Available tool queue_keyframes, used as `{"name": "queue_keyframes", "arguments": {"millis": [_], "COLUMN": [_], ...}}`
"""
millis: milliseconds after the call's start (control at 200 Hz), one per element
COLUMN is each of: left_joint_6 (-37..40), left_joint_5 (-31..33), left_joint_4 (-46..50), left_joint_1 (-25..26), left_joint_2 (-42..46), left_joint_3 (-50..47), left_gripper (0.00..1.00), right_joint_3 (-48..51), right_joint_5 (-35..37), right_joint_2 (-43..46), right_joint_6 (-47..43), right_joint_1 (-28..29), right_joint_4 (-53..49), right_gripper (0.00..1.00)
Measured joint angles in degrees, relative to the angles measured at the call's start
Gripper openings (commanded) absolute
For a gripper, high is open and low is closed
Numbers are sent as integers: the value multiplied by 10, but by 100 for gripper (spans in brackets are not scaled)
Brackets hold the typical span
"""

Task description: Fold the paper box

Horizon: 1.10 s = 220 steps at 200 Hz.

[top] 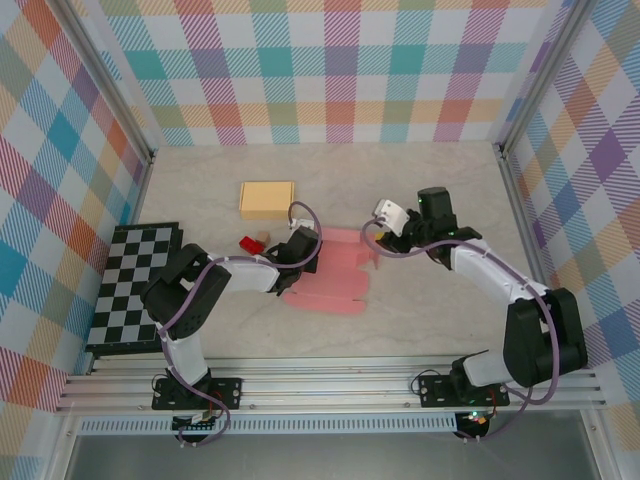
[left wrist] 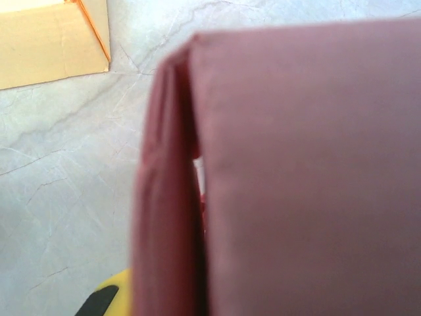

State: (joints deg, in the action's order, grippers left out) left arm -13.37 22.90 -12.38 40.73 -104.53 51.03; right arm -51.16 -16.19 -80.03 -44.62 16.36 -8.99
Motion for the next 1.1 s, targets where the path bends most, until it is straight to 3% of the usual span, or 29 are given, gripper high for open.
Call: {"name": "queue_keyframes", "arguments": {"millis": [310, 515, 865, 1100], "left_joint_6": [8, 8, 8, 8], "left_joint_5": [-11, -15, -15, -15], "left_joint_4": [0, -1, -5, -9], "left_joint_1": [0, 0, 0, 0], "left_joint_2": [0, -3, -7, -8], "left_joint_3": [0, 0, 0, 0], "left_gripper": [0, 0, 0, 0], "right_joint_3": [0, -14, -19, -19], "right_joint_5": [-22, -45, -71, -68], "right_joint_2": [-73, -129, -138, -138], "right_joint_6": [-80, -105, -118, -65], "right_joint_1": [-73, -41, 17, 36], "right_joint_4": [-30, -49, -52, -20], "right_gripper": [46, 45, 45, 46]}}
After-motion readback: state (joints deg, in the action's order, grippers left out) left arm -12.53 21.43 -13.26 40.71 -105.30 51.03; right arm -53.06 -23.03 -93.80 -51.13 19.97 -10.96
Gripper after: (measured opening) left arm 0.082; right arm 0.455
